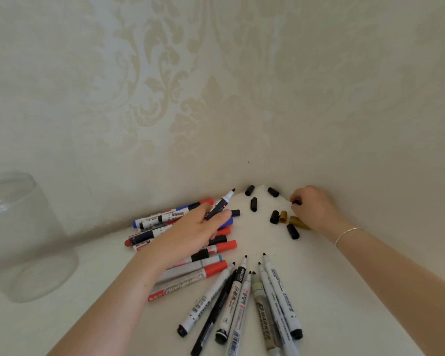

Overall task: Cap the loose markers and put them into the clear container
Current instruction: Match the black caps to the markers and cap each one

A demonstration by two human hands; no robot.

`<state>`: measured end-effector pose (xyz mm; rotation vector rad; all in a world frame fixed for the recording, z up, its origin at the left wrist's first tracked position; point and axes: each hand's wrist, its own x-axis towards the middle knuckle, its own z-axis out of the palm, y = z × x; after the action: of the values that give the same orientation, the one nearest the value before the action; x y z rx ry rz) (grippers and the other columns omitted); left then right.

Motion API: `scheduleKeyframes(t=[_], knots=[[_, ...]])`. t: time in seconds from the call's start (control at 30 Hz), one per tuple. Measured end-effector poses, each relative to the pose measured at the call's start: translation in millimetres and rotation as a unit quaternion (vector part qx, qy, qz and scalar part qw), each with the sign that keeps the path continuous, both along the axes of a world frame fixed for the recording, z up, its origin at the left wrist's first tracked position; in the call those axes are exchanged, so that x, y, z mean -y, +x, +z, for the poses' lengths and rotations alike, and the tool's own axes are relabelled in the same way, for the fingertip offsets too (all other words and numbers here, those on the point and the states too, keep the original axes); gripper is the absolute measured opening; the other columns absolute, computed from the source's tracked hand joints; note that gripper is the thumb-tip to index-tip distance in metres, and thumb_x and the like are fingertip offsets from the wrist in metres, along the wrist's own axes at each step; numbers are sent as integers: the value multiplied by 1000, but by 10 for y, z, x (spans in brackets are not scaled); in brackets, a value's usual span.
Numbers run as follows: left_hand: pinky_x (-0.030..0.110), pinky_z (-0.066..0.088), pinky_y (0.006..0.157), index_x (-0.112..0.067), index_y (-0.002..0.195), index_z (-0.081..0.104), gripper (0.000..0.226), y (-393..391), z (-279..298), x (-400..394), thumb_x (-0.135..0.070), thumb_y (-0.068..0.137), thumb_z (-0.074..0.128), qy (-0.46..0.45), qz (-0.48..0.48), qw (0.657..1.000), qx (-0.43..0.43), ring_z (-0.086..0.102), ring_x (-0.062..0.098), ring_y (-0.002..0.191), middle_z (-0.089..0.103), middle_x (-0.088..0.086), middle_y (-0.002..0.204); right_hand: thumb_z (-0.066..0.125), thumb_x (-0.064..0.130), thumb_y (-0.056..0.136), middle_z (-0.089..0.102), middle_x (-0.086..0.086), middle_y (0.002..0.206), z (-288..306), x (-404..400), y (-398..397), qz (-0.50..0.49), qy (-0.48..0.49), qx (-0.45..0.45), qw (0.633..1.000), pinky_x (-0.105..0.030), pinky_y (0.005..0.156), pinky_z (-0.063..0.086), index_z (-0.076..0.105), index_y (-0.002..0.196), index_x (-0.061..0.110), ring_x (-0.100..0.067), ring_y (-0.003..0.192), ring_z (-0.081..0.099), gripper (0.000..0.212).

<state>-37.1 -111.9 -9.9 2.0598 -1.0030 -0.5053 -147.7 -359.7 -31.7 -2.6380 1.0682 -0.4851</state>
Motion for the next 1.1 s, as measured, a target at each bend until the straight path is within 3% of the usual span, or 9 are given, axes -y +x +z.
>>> scheduleKeyframes(t=[0.07,0.1,0.17,0.23,0.33,0.47,0.57,0.73,1.1], knots=[[13,29,43,-21,88,49,31,-57,20,12,-50,95,44,-18,-14,997,-72,35,0,38,42,-8,63,57,5,89,67,-10,102,48,-35,-46,9,100,118,988,-23,68,49,70,98,10,-20,84,62,17],[13,26,40,-18,87,49,32,-85,33,17,-49,96,44,-22,-22,994,-101,31,1,37,40,-7,61,59,2,88,68,-12,98,97,-84,-71,15,205,192,960,-22,65,53,69,92,9,-19,80,64,13],[14,23,39,-15,90,48,38,-126,39,36,-53,95,42,-25,-34,991,-130,27,4,39,38,-8,59,60,-4,88,68,-18,96,228,-225,-117,57,427,319,844,-26,69,59,66,90,3,-25,81,70,9],[15,23,40,-14,91,48,45,-158,39,65,-58,93,39,-25,-44,990,-134,27,6,42,40,-7,61,57,-7,88,67,-24,98,341,-346,-141,107,540,382,742,-33,76,60,62,95,-3,-32,90,71,9],[16,24,41,-14,89,46,45,-184,32,98,-58,94,36,-39,-41,989,-137,28,6,44,42,-5,64,55,-7,88,69,-25,97,469,-485,-140,158,590,403,681,-34,80,59,59,99,-5,-34,95,70,12],[17,27,45,-18,84,47,42,-185,30,102,-56,96,36,-52,-46,991,-112,31,5,46,44,-7,64,52,-5,90,70,-22,98,545,-528,-142,188,601,374,681,-30,80,58,62,105,-6,-29,93,70,18],[19,28,49,-20,79,47,41,-180,45,95,-55,97,34,-63,-43,995,-65,33,1,43,44,-10,61,50,-4,91,69,-17,96,584,-525,-170,201,595,336,702,-23,70,57,66,106,-3,-20,83,70,21],[21,30,55,-22,76,47,42,-222,73,79,-55,97,31,-66,-47,997,4,34,0,45,42,-14,55,58,3,88,69,-13,85,614,-579,-184,200,572,311,732,-16,54,48,68,99,-1,-11,58,52,14],[19,32,58,-20,80,50,42,-298,125,80,-54,97,30,-57,-49,994,79,36,0,51,41,-13,61,58,-8,85,66,-5,71,655,-626,-218,228,571,288,734,-17,60,53,64,99,1,-11,60,62,18]])
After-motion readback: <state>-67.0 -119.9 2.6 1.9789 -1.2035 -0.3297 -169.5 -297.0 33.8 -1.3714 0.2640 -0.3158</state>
